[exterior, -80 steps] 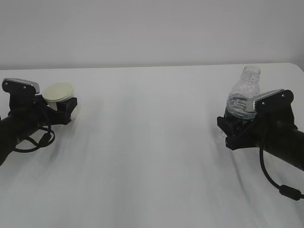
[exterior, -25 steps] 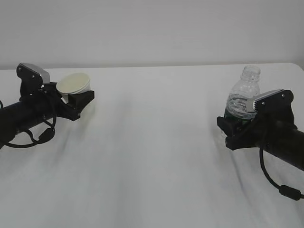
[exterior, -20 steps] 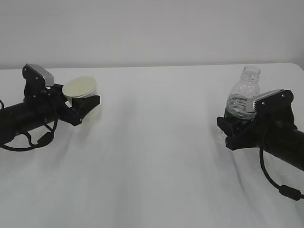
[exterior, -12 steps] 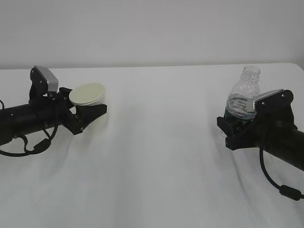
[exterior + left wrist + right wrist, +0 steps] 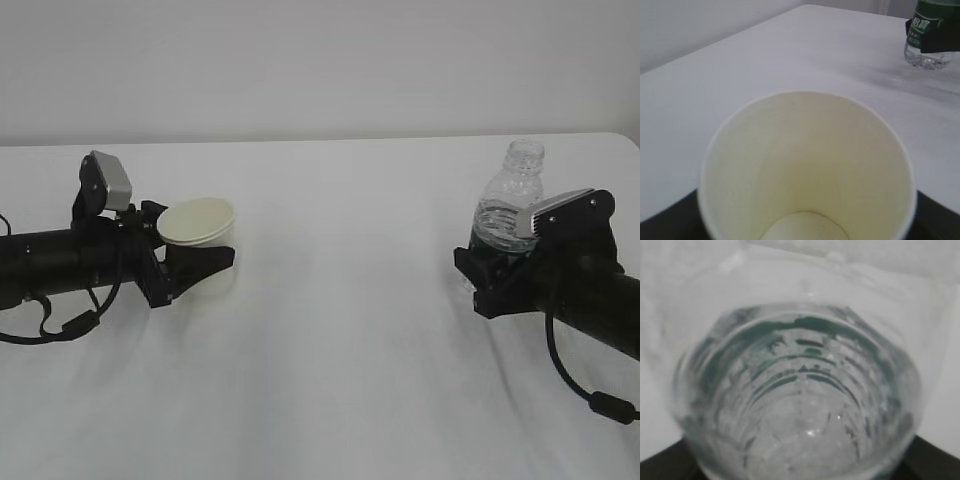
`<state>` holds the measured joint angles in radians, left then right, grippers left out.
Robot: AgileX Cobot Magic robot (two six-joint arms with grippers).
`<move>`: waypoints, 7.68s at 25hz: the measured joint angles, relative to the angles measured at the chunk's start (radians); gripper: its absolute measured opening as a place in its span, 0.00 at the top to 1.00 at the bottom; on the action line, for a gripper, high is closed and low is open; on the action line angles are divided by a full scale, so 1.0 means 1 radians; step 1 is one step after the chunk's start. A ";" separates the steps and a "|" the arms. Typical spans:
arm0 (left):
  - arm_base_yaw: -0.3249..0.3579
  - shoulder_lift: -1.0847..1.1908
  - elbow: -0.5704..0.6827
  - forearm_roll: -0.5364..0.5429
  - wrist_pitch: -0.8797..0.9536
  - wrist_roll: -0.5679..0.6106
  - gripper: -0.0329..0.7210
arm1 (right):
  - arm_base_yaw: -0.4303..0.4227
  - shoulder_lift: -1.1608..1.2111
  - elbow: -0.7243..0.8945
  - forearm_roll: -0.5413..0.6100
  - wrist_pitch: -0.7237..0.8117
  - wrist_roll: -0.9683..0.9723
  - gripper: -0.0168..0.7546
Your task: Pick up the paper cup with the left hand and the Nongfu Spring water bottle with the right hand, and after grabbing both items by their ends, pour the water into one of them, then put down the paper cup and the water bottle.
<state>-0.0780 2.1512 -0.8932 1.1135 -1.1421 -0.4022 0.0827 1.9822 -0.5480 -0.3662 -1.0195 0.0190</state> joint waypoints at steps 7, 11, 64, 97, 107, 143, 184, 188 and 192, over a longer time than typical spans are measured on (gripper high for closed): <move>0.000 0.000 0.000 0.054 -0.002 -0.007 0.27 | 0.000 0.000 0.000 -0.028 0.000 0.000 0.36; -0.032 0.000 0.000 0.065 -0.002 -0.007 0.27 | 0.000 0.000 0.000 -0.034 0.000 0.000 0.36; -0.335 -0.001 -0.018 -0.071 -0.002 0.018 0.28 | 0.058 0.000 -0.224 -0.320 0.179 0.036 0.36; -0.362 -0.001 -0.018 -0.073 -0.002 0.018 0.29 | 0.102 0.000 -0.325 -0.369 0.246 -0.304 0.36; -0.368 -0.001 -0.018 -0.075 -0.002 0.018 0.29 | 0.102 0.000 -0.325 -0.321 0.246 -0.450 0.36; -0.404 -0.001 -0.037 -0.082 -0.002 0.021 0.29 | 0.102 0.000 -0.325 -0.216 0.164 -0.826 0.36; -0.437 -0.001 -0.041 -0.139 -0.002 0.061 0.30 | 0.102 0.000 -0.325 -0.136 0.063 -1.113 0.36; -0.437 -0.001 -0.041 -0.149 -0.002 0.063 0.30 | 0.102 0.000 -0.325 -0.134 0.063 -1.131 0.36; -0.437 -0.001 -0.041 -0.152 -0.002 0.072 0.30 | 0.102 0.000 -0.325 -0.132 0.061 -1.163 0.36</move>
<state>-0.5152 2.1505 -0.9343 0.9611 -1.1438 -0.3307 0.1847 1.9822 -0.8731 -0.4978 -0.9585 -1.1436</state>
